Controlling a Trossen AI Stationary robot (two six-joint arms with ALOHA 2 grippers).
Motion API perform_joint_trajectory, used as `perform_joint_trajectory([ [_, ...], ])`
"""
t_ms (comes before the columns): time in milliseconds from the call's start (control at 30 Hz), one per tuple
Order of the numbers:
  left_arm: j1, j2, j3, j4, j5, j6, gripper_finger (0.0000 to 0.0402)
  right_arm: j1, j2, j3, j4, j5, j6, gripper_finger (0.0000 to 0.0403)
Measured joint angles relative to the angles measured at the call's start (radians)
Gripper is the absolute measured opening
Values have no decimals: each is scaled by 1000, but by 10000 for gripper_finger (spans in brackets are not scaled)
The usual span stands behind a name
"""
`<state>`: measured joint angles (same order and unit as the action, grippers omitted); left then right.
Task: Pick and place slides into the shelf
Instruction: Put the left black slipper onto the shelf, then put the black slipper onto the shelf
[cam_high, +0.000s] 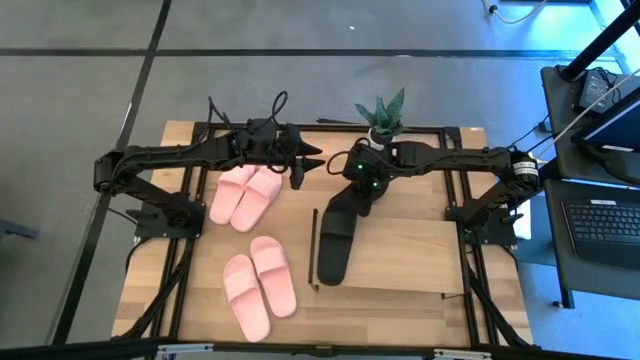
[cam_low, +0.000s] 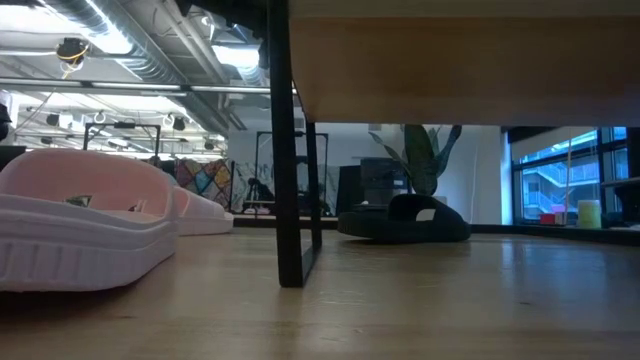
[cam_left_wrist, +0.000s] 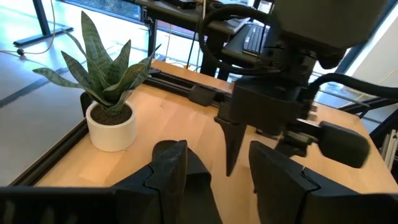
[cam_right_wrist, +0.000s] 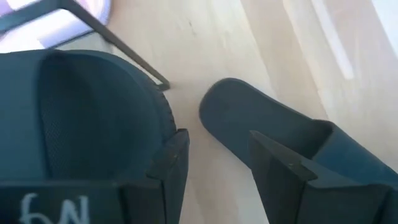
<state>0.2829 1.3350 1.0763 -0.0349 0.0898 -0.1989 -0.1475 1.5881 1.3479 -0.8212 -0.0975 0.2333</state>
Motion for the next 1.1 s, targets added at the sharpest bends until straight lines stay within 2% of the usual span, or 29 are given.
perform_joint_trajectory([
  [600, 0, 0, 0, 0, 0, 0, 165, 13, 0, 0, 47, -48, 21, 165],
  [867, 0, 0, 0, -2, 0, -1, 165, -20, -22, 0, 20, 70, 18, 165],
  [1100, 0, 0, 0, -9, -1, -1, 165, -94, -215, 0, -86, 194, 97, 165],
])
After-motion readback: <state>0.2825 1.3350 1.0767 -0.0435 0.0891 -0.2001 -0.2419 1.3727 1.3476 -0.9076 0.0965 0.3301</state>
